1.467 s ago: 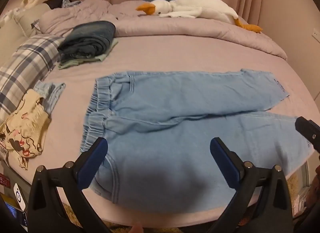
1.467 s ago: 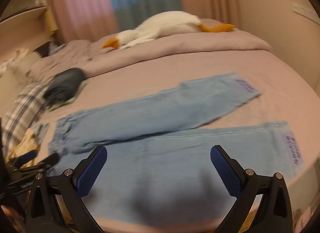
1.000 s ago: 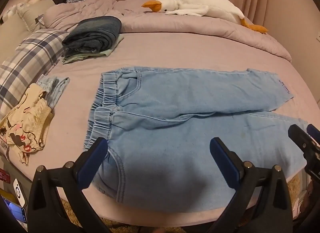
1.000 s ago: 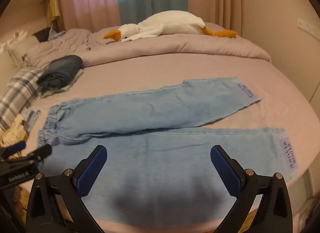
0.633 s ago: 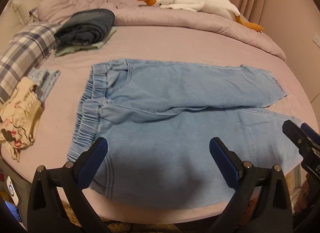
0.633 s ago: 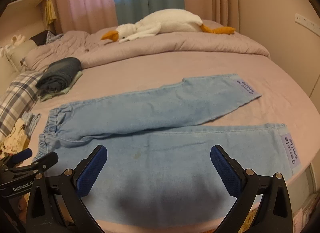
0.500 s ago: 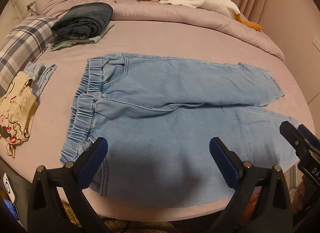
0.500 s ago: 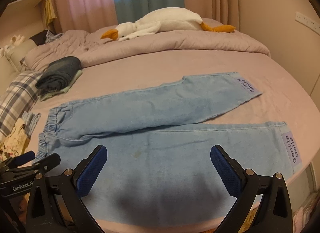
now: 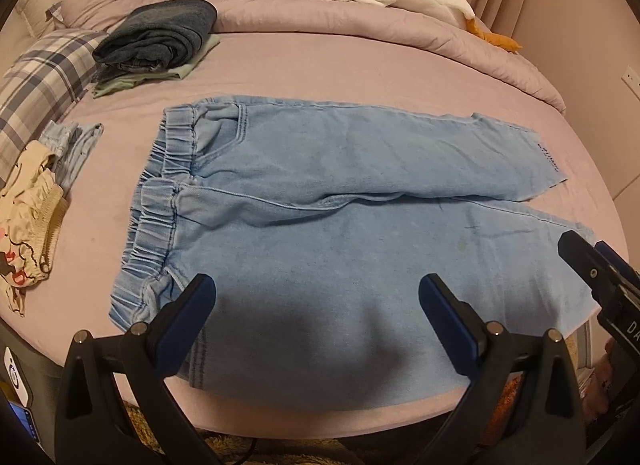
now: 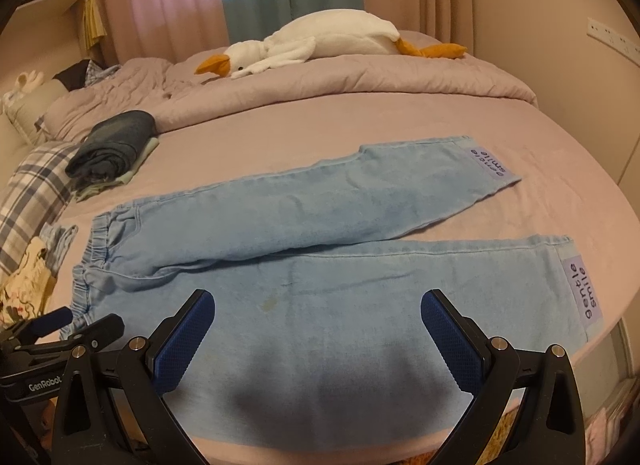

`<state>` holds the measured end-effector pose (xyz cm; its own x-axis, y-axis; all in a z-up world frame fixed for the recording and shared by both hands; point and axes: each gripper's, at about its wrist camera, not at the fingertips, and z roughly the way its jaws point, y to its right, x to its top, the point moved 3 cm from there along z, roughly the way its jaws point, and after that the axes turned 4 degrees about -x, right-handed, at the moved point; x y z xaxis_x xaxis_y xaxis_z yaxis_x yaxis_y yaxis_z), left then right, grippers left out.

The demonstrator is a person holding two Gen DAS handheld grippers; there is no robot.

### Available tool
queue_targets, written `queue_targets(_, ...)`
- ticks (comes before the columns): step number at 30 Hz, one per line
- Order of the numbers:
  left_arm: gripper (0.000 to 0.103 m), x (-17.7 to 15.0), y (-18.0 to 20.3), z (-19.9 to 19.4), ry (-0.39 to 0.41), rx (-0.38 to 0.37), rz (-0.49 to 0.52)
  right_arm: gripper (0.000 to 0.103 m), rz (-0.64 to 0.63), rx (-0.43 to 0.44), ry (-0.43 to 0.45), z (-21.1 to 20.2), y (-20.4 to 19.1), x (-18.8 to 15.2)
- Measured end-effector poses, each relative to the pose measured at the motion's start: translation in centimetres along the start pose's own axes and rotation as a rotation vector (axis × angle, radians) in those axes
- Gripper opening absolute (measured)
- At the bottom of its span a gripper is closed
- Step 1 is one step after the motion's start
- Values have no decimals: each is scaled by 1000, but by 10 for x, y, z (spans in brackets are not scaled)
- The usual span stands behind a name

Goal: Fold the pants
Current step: 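Hover both grippers open above the light-blue jeans, approaching the leg hems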

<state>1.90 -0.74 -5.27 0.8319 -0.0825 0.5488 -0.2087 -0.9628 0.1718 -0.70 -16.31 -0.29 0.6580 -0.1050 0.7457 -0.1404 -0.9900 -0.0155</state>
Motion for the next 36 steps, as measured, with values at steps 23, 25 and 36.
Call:
queue_targets(23,100,-1,10,0,-17,-36,13,103,44,-6,-18,0,14,0)
queue_targets(25,100,-1,10,0,-13,-41,14,103,62,20,-18,-2,15,1)
queue_targets(36,92,1,15,-3,-22,-167,-27,103,104,7,-33,1,24,2)
